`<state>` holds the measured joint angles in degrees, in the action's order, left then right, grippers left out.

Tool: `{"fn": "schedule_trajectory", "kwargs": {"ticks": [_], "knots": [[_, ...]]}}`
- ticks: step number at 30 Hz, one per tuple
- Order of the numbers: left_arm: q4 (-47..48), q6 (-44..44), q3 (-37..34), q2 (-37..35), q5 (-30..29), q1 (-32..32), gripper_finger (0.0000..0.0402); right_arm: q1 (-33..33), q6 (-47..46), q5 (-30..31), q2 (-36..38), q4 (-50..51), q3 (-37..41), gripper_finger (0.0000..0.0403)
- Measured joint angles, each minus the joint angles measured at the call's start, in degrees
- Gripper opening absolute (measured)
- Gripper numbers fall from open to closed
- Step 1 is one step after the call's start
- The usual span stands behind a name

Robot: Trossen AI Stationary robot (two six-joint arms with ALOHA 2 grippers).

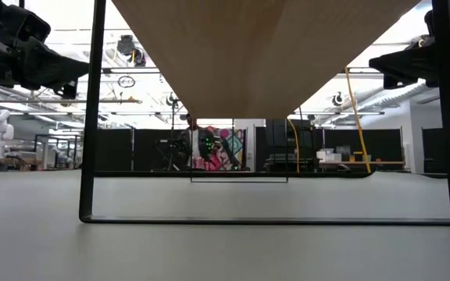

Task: Place canned beverage on shelf
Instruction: Return to Home Position

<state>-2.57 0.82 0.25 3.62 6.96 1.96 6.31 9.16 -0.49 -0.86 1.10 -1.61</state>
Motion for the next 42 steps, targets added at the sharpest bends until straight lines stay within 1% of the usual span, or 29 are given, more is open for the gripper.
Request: {"fn": "schedule_trajectory", "kwargs": {"ticks": [6, 10, 17, 21, 25, 42], "knots": [[0.6, 0.2, 0.0, -3.6, -0.2, 0.0, 0.0, 0.0, -0.4, 0.0, 0.0, 0.0, 0.0, 0.0], [0.7, 0.8, 0.0, -3.6, -0.2, 0.0, 0.0, 0.0, -0.3, 0.1, 0.0, 0.0, 0.0, 0.0], [0.5, -1.9, 0.0, -3.6, 1.6, -0.2, 0.0, 0.0, -1.0, 0.2, 0.0, 0.0, 0.0, 0.0], [0.5, -3.3, 0.0, -3.6, 1.6, -0.2, 0.0, 0.0, -0.9, 0.3, 0.0, 0.0, 0.0, 0.0], [0.4, -2.0, 0.0, -3.6, 1.8, -0.2, 0.0, 0.0, -1.0, 0.3, 0.0, 0.0, 0.0, 0.0], [0.5, -1.9, 0.0, -3.6, 1.2, -0.2, 0.0, 0.0, -1.0, 0.3, 0.0, 0.0, 0.0, 0.0]]}}
